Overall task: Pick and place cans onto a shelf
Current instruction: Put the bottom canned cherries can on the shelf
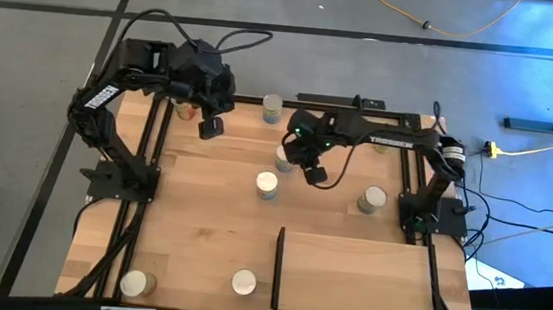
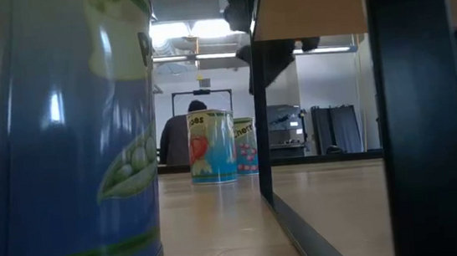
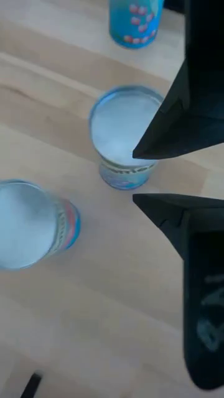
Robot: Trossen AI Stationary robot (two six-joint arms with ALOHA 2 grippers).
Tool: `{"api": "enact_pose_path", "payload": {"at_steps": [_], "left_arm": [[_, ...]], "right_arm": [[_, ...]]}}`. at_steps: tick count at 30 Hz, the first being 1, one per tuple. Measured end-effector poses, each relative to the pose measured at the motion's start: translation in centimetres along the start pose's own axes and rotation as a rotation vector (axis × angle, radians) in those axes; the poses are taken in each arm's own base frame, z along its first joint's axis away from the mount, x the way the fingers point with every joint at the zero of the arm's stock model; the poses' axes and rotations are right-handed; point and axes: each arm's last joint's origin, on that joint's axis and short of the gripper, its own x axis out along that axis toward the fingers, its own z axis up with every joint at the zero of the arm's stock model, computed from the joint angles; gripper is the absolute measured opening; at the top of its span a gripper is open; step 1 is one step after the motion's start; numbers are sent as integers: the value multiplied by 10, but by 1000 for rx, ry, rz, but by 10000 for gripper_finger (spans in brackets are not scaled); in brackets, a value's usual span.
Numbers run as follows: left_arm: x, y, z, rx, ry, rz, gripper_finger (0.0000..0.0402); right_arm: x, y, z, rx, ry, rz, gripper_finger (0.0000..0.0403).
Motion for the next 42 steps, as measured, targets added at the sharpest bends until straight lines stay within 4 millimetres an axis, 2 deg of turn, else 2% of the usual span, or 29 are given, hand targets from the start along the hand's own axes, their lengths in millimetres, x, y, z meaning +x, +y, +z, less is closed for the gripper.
{"api": "enact_pose_path", "payload": {"at_steps": [6, 23, 26, 30, 36, 42], "left_arm": [[0, 0, 0, 0, 0, 1, 58], [0, 0, 0, -1, 1, 0, 57], [1, 0, 0, -1, 1, 0, 58], [1, 0, 0, -1, 1, 0, 55], [1, 0, 0, -2, 2, 0, 58], [1, 0, 0, -2, 2, 0, 56]], "right_arm": [[21, -3, -3, -47, 77, -18, 100], [58, -10, -4, -91, 117, -23, 94], [59, -12, -3, -90, 112, -43, 69], [60, -14, -3, -73, 98, -55, 13], [58, -15, -1, -30, 82, -75, 4], [45, -17, 5, 15, 96, -84, 2]]}}
